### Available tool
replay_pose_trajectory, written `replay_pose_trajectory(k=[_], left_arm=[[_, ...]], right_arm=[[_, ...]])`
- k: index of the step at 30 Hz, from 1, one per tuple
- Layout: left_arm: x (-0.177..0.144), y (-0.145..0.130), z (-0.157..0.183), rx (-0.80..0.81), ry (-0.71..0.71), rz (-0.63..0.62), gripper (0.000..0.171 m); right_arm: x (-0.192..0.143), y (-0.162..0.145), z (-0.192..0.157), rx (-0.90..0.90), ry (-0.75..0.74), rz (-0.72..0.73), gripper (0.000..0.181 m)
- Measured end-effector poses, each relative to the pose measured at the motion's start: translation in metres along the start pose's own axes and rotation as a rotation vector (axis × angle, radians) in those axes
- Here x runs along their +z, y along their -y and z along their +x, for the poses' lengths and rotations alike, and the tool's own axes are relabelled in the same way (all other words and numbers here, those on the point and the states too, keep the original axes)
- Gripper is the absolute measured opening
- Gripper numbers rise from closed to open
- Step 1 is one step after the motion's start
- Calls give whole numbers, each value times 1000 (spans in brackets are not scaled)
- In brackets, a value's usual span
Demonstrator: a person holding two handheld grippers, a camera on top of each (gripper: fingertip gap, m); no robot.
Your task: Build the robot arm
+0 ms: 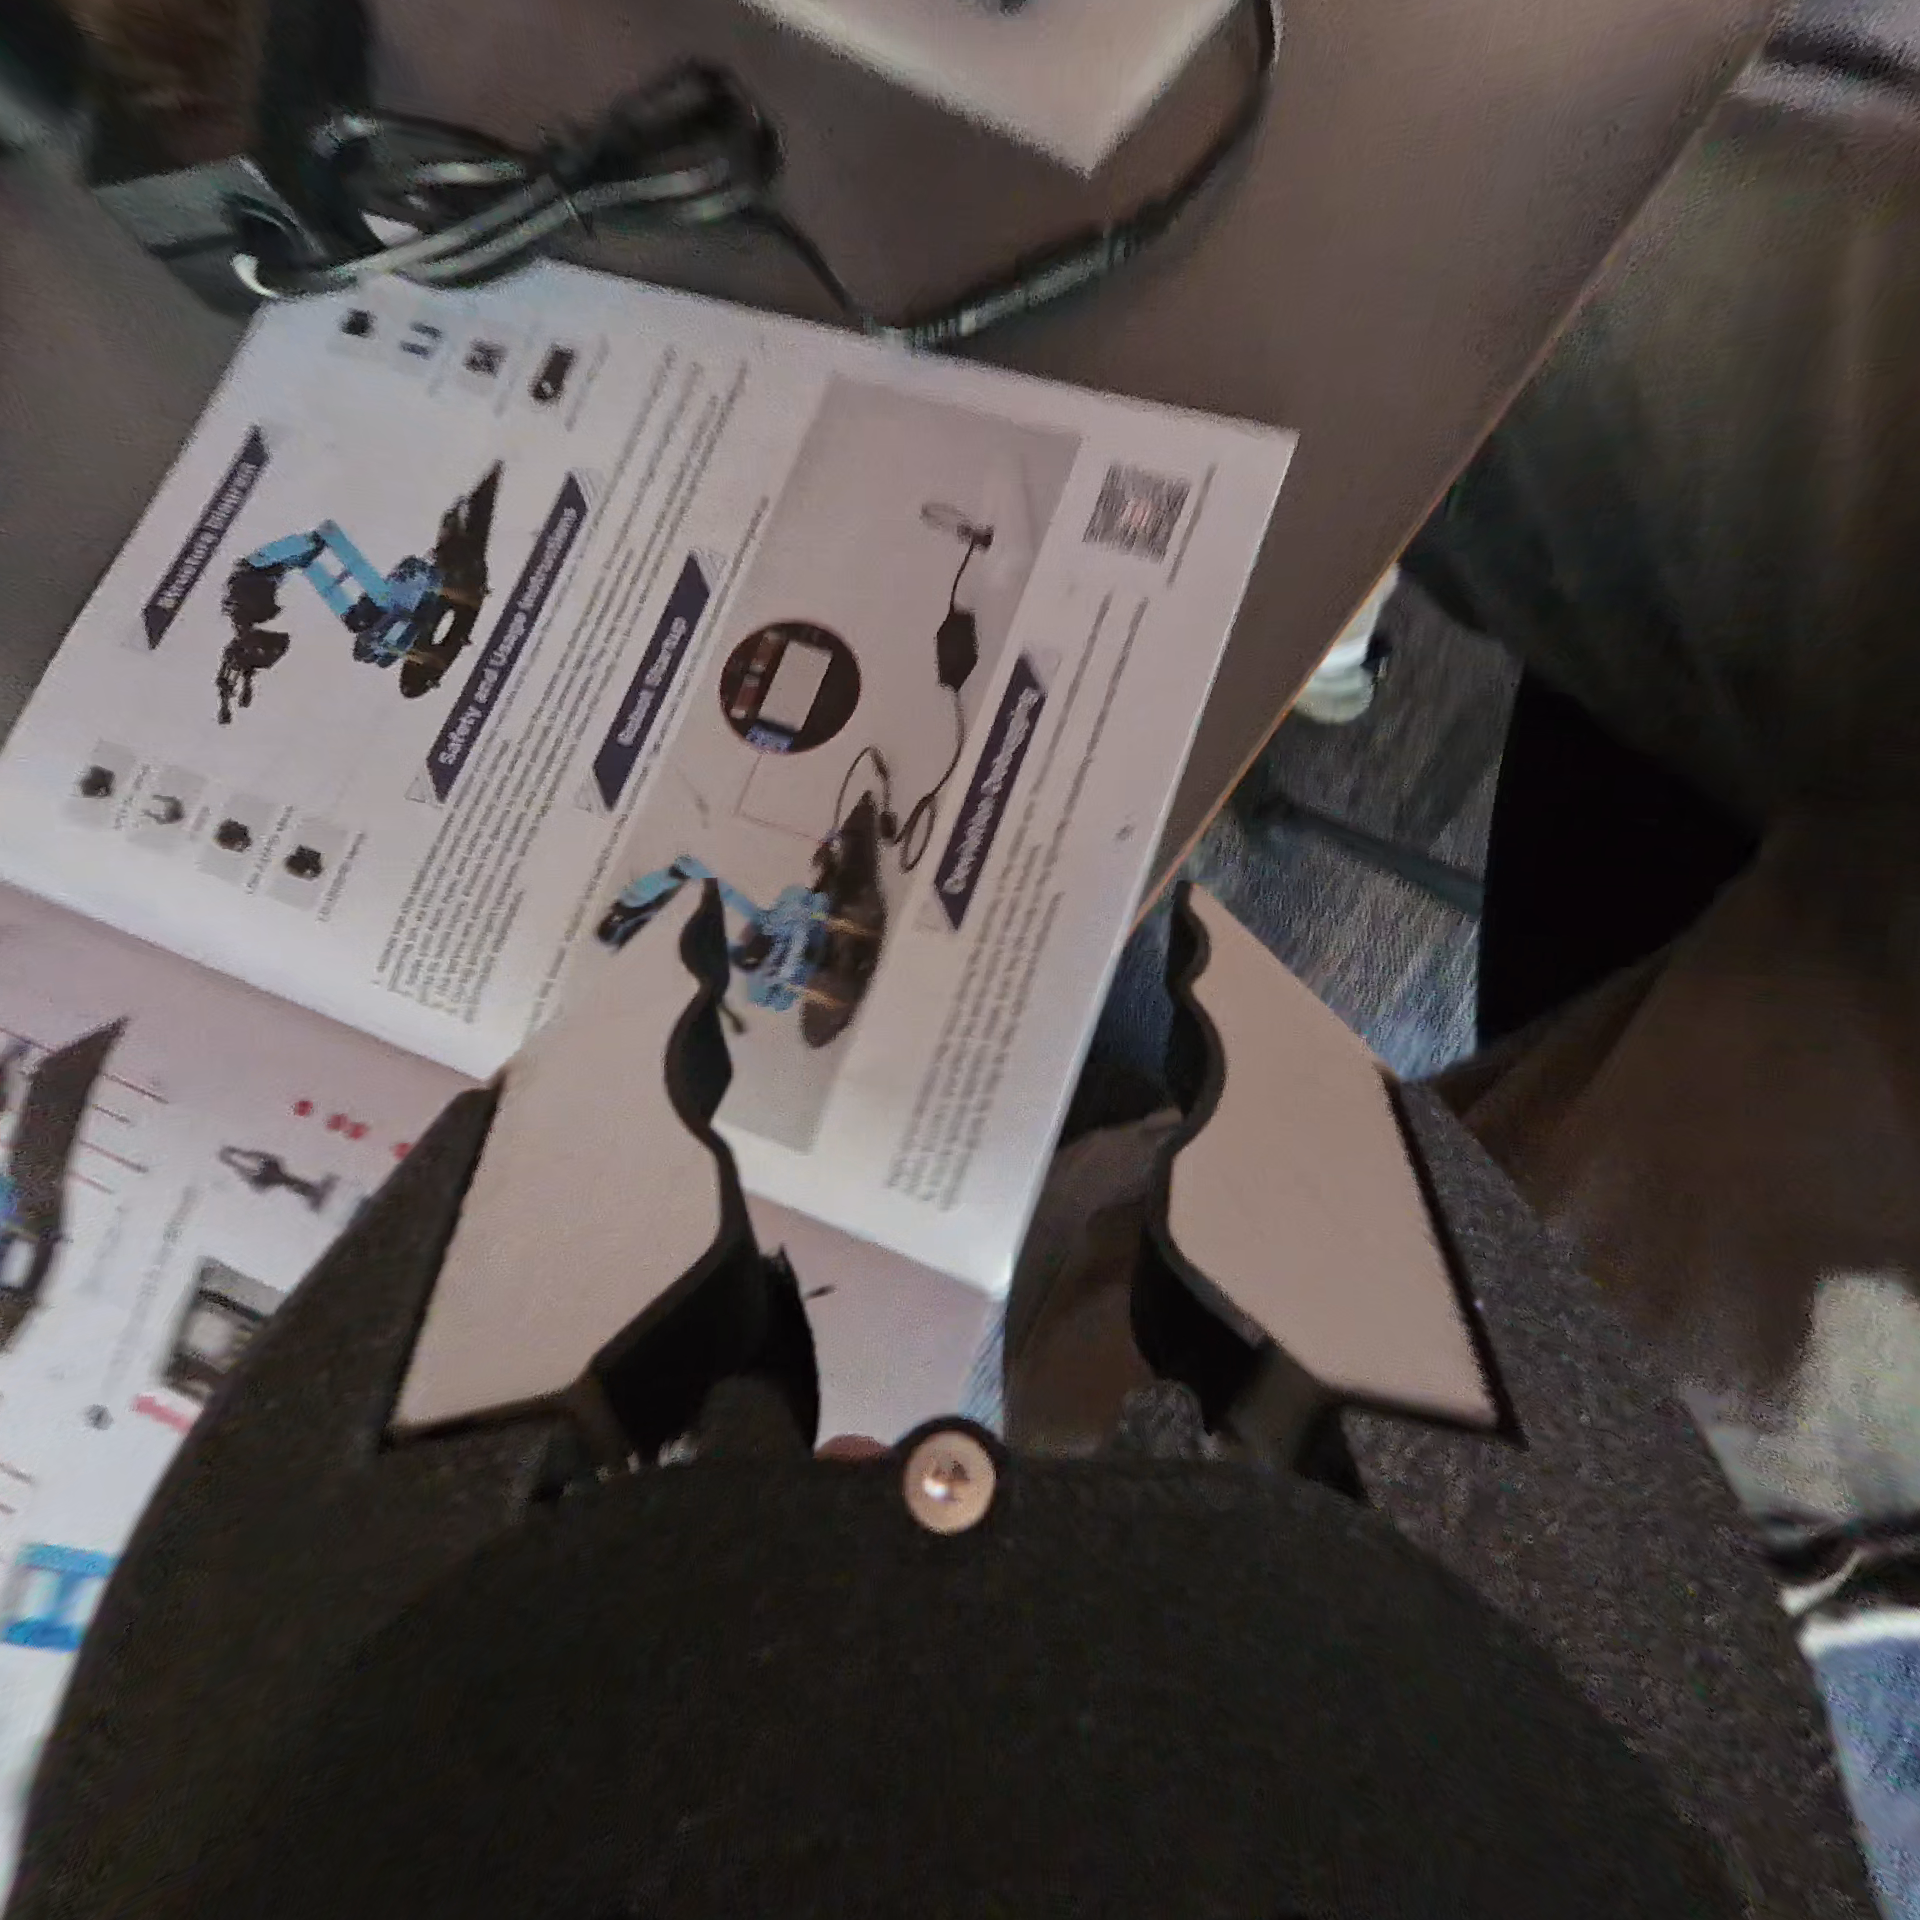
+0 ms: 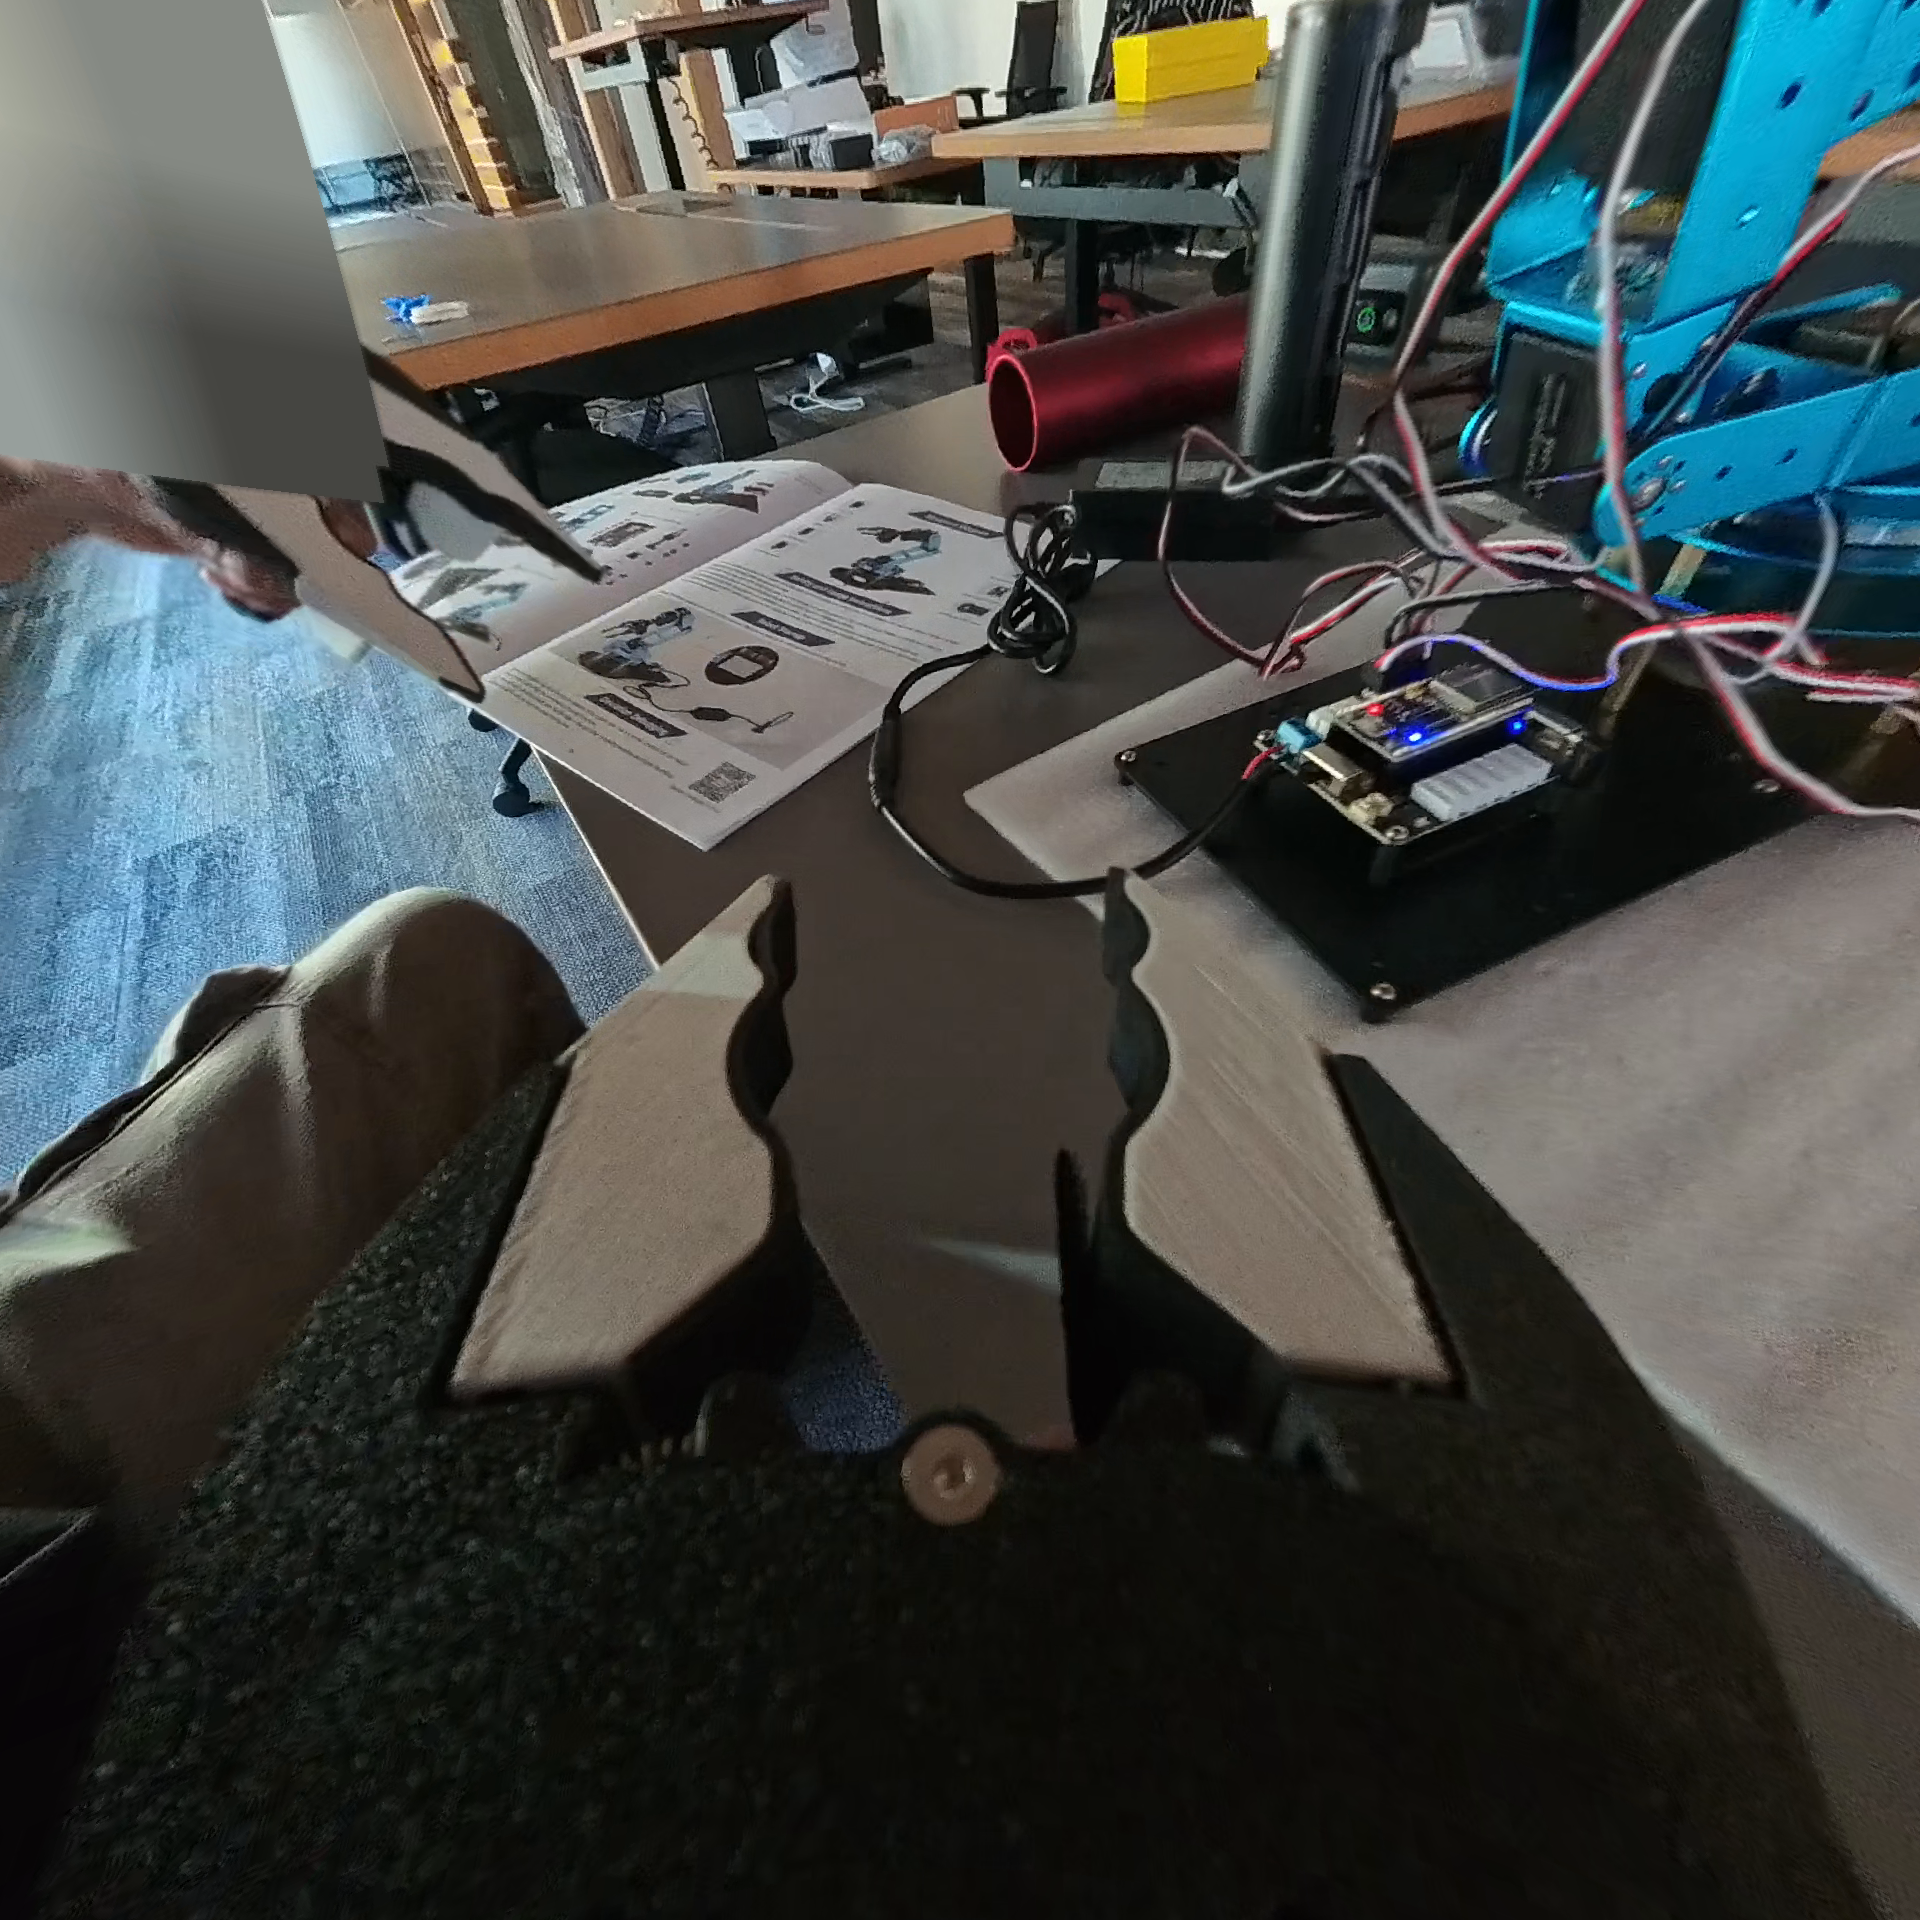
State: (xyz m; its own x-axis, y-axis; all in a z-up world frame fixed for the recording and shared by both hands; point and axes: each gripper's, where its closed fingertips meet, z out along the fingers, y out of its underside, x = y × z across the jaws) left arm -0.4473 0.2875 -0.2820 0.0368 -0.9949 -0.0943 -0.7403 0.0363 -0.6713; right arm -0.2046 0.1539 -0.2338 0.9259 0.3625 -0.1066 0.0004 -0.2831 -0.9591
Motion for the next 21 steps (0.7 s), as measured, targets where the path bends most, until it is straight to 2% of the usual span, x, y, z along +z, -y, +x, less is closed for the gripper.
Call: replay_pose_trajectory(k=[3,6,10,13,17,21], left_arm=[[8,-19,-19,98,-42,-111,92],[8,-28,-9,103,-152,-102,93],[8,-42,-4,135,-196,-108,95],[8,-51,1,183,-190,-89,104],[0,-57,8,239,-197,-69,83],[-6,-61,13,243,-208,-33,80]], right_arm=[[9,-4,-11,5,-25,-3,57],[17,-8,-22,-12,-47,-23,57],[31,-4,-39,2,-56,-13,57],[45,-3,-53,6,-76,-13,56],[71,-19,-96,38,4,-100,56],[102,-45,-137,12,26,-200,61]])
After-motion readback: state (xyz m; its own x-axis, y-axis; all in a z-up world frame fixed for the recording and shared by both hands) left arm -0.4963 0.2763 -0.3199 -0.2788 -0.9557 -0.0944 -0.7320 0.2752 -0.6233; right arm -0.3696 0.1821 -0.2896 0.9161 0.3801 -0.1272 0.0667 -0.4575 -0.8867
